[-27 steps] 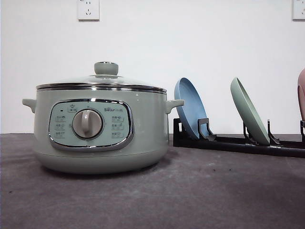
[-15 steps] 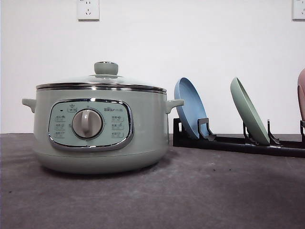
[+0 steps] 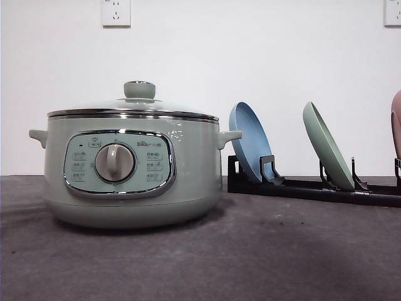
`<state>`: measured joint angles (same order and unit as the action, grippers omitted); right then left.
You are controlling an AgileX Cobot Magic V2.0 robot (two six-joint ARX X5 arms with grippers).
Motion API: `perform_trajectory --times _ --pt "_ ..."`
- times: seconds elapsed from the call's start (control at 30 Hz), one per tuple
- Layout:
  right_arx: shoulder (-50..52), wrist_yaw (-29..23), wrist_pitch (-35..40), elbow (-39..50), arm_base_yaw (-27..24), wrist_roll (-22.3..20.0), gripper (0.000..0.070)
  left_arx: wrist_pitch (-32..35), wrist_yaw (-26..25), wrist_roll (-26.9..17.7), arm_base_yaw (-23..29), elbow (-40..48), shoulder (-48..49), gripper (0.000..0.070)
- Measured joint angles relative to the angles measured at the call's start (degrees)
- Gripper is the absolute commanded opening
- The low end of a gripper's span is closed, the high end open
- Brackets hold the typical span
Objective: Transfer potato from steamer to green plate
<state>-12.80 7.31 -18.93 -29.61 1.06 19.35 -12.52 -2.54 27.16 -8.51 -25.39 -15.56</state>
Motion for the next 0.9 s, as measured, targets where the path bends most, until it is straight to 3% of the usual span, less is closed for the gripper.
perform_trajectory --times 0.2,0.37,0.6,0.9 --pt "-7.4 3.8 -1.6 -11.1 0.0 -0.6 0.0000 -3.4 -6.7 -0.8 -1.0 -12.1 -10.2 0.0010" --pt "-14.7 6.6 -9.8 -20.6 0.1 -4.3 0.0000 -7.1 -12.9 -3.3 -1.5 -22.5 -19.0 0.0010" --pt "-22.7 7.4 -20.9 -30.9 0.1 -11.3 0.0000 -14.0 -14.0 -8.7 -3.1 -35.4 -26.7 0.0010" --pt "-28.2 22.5 -23.8 -36.7 0.2 -13.6 0.0000 -22.8 -19.0 -15.0 -7.7 -46.1 -33.8 0.0010"
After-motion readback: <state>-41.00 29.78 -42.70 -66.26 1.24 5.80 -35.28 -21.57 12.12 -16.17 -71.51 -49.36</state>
